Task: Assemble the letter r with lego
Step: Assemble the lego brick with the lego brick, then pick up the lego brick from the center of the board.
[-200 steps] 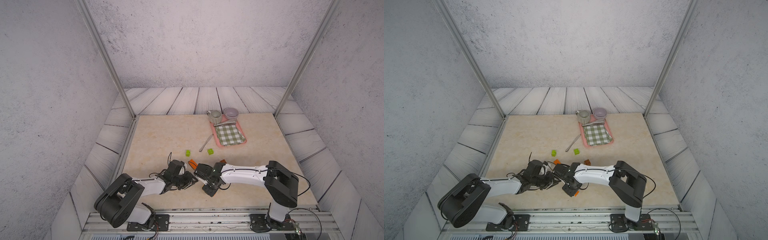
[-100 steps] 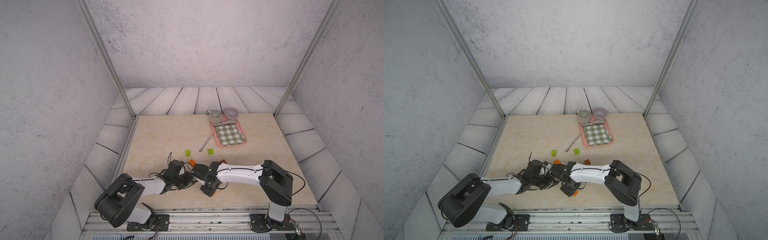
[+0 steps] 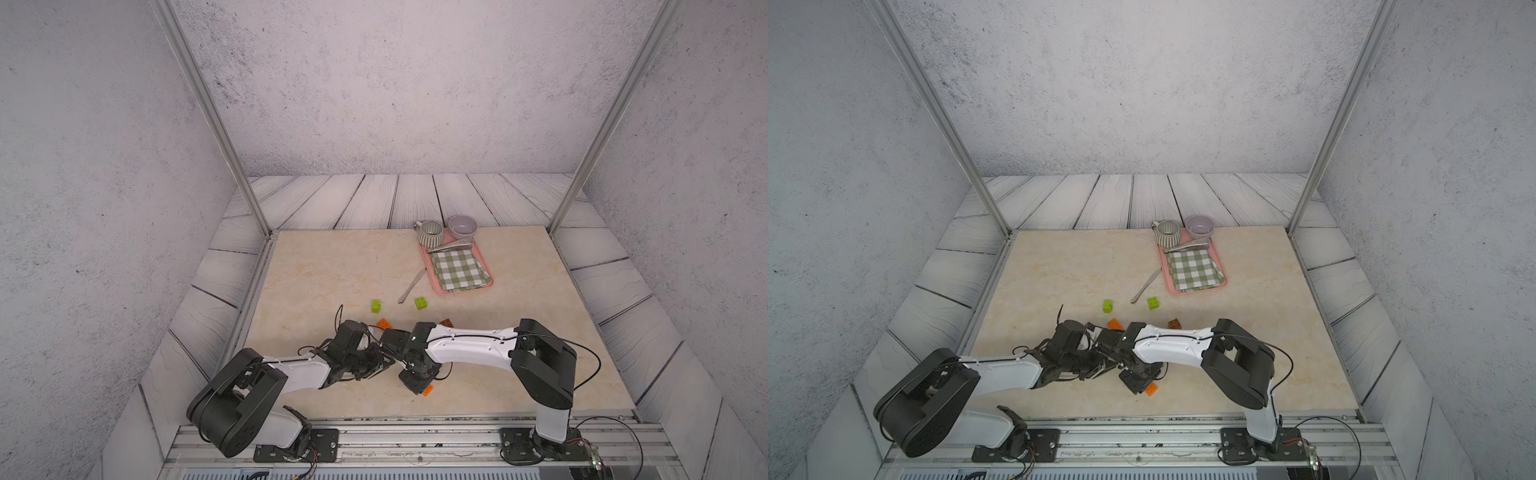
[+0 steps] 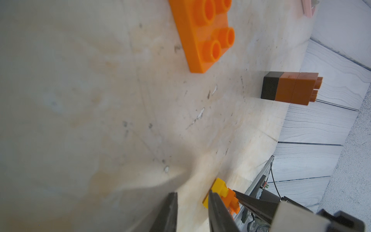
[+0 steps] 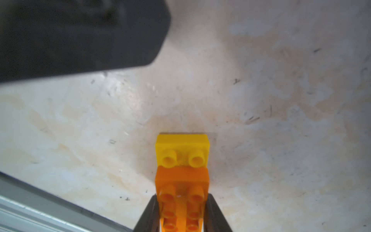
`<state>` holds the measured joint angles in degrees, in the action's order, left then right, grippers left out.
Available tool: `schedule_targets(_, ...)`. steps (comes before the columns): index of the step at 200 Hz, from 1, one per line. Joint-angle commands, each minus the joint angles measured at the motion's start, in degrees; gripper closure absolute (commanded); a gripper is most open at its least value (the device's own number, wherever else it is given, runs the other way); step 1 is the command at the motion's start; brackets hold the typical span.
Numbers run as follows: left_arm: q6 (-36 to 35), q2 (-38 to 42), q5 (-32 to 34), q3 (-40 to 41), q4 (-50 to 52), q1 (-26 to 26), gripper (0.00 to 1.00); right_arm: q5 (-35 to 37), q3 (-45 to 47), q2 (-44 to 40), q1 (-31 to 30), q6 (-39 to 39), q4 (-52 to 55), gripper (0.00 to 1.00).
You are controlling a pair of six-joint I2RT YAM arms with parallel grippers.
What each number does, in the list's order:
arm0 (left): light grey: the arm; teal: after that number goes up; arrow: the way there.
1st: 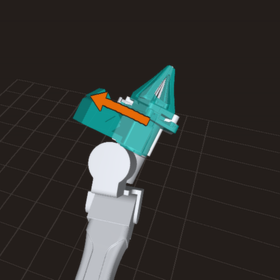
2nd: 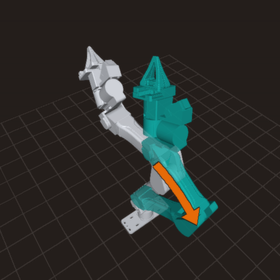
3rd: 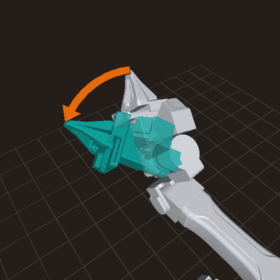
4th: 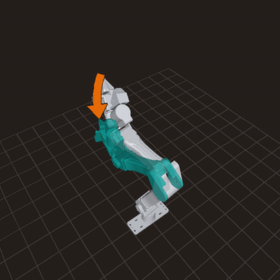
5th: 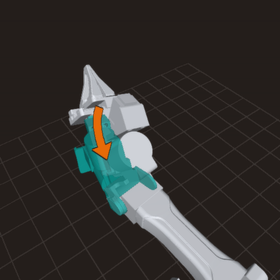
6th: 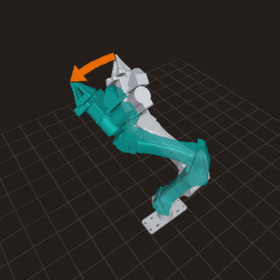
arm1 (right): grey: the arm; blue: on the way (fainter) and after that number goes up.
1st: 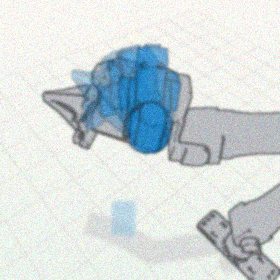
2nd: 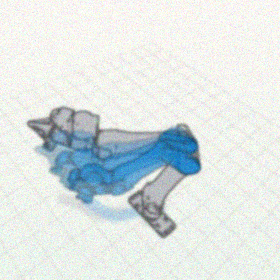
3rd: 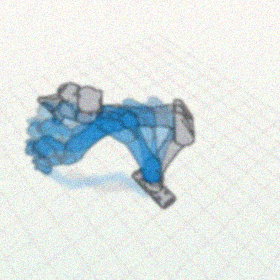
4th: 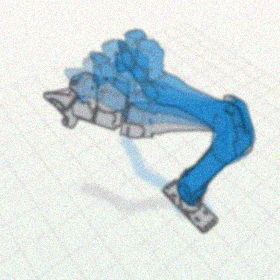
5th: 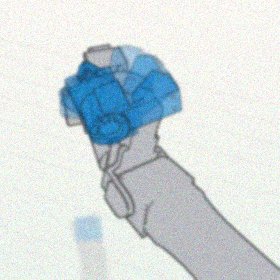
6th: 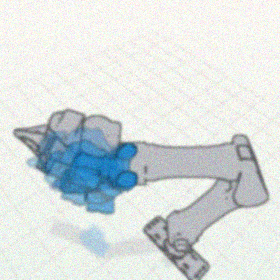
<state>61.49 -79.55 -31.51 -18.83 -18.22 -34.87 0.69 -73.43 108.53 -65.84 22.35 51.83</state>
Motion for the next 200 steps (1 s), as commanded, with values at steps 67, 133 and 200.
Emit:
schedule_targets(67,-0.5,6.9,4.4,3.8,4.8,1.7,0.72,-4.2,-2.5,9.1,-0.2,-4.7,6.6,1.0)
schedule_targets(133,-5.5,25.6,10.1,2.2,19.3,3.2,0.63,-5.1,-1.9,-3.3,2.5,-3.6,0.6,1.0)
schedule_targets(200,-13.5,17.4,6.1,-10.1,17.3,1.0,0.57,-5.6,8.4,-30.3,20.4,-10.1,-10.1,1.0)
